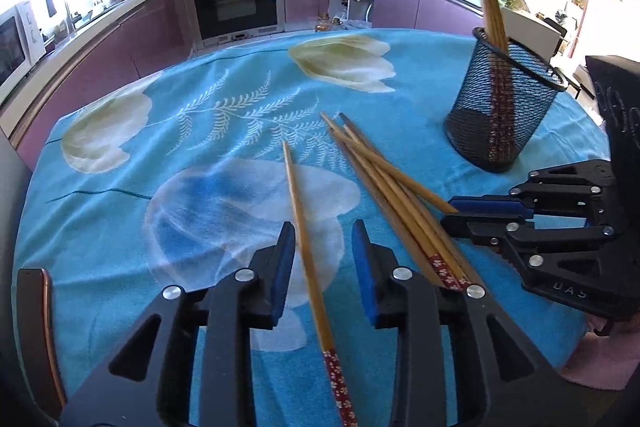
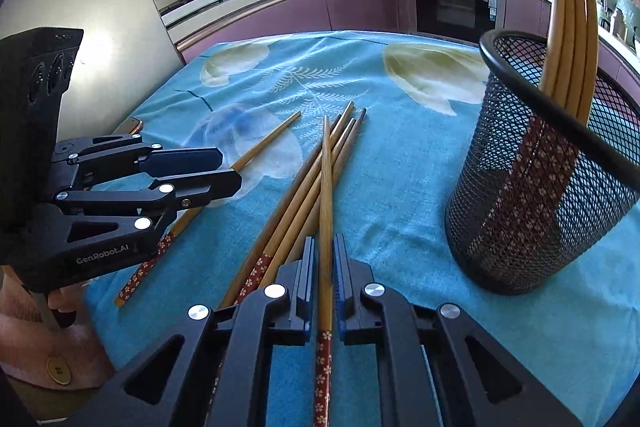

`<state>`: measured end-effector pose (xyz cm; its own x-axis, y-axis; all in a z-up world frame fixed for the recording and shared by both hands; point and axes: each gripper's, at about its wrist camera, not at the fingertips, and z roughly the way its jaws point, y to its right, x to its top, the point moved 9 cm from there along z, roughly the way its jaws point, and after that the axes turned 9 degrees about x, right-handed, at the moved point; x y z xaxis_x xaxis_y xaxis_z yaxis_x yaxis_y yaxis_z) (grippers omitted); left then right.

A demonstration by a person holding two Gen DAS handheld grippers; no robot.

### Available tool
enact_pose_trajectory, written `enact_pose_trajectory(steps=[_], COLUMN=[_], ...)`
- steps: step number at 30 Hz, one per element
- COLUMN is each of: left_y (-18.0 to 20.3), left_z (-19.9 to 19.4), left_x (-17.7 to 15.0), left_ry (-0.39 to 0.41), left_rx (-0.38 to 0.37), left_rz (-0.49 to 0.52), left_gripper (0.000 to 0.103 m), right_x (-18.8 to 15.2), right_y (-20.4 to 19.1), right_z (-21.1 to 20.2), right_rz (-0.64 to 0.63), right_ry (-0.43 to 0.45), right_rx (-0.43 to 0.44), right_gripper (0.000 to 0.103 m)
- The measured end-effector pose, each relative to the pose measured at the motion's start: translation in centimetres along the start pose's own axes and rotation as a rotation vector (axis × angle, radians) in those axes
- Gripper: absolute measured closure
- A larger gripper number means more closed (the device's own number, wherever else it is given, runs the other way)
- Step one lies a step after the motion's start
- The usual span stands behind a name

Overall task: Organize utensils
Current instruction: 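Lower the right gripper onto a third chopstick and close while the left gripper grasps another, then lift the right gripper's chopstick upright into the mesh holder while the left gripper inserts its own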

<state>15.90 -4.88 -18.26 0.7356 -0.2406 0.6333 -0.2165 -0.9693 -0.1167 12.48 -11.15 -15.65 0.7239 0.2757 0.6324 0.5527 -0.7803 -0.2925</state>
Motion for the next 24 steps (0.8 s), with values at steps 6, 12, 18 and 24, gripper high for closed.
enact_pose_trajectory(steps=[6,12,18,24], left_y=[-0.3,0.3,1.0,1.7], left_z=[1.3,1.0,-1.8,-6.3], left_x=[-0.3,-0.2,1.0,3.2], left_ry=[-0.026,-0.027,0.017,0.106], left_rx=[0.011,-0.009,-0.097,-0.227], left_rz=[-0.002,-0.015,-0.021,-0.025], left_gripper=[0.08,0.095,0.095,0.095], right_x=[0.3,0.5,1.6,2.9], right_y=[0.2,0.2,0.2,1.1], right_z=[0.1,-1.3,-5.3,-9.9], right_rz=[0.004,0.013,0.013,0.037], right_ry=[0.011,0.053,0.144,0.255], right_rx=[-0.001,0.013,0.039,0.055], right_gripper=[0.096,0.097,0.097,0.097])
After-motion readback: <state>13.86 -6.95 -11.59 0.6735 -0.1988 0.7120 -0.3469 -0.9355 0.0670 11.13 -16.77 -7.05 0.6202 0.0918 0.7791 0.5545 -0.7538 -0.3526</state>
